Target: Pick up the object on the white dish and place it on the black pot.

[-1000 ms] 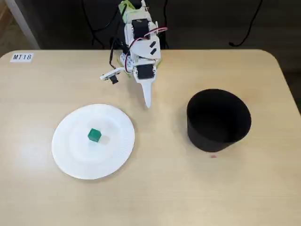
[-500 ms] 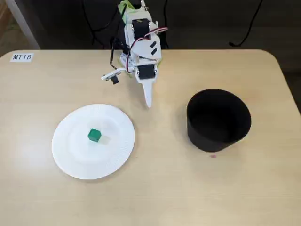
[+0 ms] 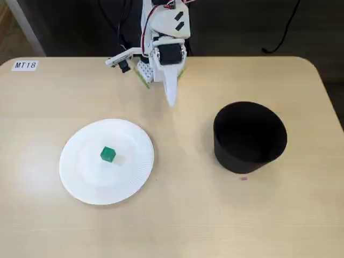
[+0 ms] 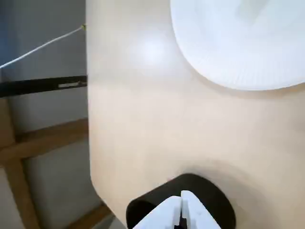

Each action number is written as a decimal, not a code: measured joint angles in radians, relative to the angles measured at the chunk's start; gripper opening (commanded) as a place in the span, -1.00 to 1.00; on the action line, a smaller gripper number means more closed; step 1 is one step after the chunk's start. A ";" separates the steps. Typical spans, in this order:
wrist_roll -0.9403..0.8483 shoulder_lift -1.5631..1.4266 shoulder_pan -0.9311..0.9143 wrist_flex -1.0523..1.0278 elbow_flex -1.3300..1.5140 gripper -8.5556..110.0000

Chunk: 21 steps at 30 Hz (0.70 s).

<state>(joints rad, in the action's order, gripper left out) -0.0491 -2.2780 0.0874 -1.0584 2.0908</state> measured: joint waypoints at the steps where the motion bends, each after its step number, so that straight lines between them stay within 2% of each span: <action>1: 0.002 0.066 0.000 -0.005 -0.040 -0.86; 13: 0.002 0.584 0.005 -0.048 -0.250 -0.86; 21: 0.025 0.767 -0.023 -0.003 -0.259 -0.86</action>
<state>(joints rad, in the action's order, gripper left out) -0.0245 -1.5110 0.0644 -1.0615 1.8316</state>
